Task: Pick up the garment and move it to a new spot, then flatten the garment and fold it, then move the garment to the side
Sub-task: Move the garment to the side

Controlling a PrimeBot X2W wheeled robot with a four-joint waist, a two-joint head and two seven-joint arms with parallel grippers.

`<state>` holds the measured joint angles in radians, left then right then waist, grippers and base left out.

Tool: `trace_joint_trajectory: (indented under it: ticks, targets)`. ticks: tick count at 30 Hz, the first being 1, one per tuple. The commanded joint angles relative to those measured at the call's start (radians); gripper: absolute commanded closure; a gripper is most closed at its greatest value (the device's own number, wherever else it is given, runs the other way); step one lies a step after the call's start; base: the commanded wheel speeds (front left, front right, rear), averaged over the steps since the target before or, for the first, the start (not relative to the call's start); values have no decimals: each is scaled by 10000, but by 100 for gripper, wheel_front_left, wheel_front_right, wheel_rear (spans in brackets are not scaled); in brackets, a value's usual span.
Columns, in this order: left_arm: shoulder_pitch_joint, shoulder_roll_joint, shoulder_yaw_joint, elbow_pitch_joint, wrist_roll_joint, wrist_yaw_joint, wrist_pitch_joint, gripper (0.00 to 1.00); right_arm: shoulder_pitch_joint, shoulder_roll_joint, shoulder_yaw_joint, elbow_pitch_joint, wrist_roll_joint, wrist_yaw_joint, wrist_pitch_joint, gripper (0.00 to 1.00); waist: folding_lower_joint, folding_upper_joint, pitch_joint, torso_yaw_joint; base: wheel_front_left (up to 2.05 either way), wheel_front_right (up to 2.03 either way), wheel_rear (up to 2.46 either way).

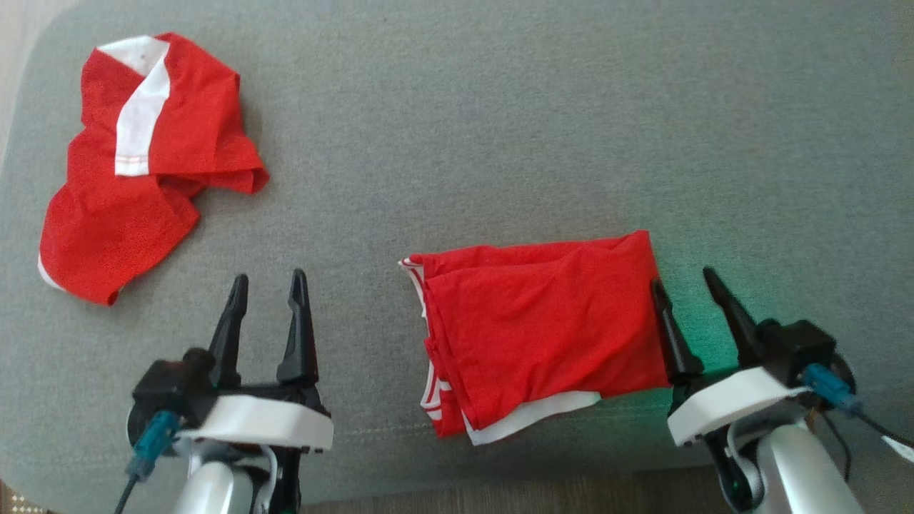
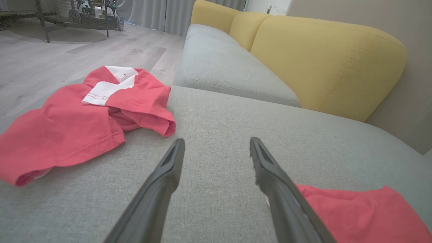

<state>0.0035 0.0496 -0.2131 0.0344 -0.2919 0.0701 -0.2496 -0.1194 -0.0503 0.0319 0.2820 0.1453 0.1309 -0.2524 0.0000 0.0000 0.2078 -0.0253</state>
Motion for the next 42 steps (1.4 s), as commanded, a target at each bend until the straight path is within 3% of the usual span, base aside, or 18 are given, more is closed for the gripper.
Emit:
trace_joint_trajectory:
  ticks: [1,14,15,16,17,18,28,34,42]
  targets:
    - [-512,6,276,-296,89,-23,-122,0,-350,0,227,157,80,-2,-93,0,0,0,157,104,0,0,0]
    - [-824,6,120,-170,183,-33,-122,0,-1361,1,506,2610,626,-2,-93,0,0,0,551,371,0,0,0]
    - [-835,6,122,-163,188,-31,-122,0,-1412,1,569,2773,623,-2,-93,35,0,0,560,382,0,0,0]
    - [-835,6,122,-163,188,-31,-122,0,-1412,1,569,2773,623,-2,-93,35,0,0,560,382,0,0,0]
    - [-845,6,125,-158,200,-24,-122,0,-1469,1,633,2909,592,-2,-93,95,0,0,570,392,0,0,0]
    - [-854,6,127,-155,208,-11,-122,0,-1524,1,673,3016,545,-2,-93,100,0,0,577,398,0,0,0]
    - [-939,6,178,-237,215,70,-122,0,-2166,-343,639,1939,-828,-2,-93,100,0,0,655,110,0,0,0]
    - [-1350,6,295,-342,517,-124,-122,0,-3612,-1407,1419,1810,-969,-2,-91,100,0,0,1308,-484,0,0,0]
    - [-2717,39,642,-556,1545,-803,-122,0,-6227,-3122,2355,2736,407,-2,105,100,0,0,2731,-1578,0,0,0]
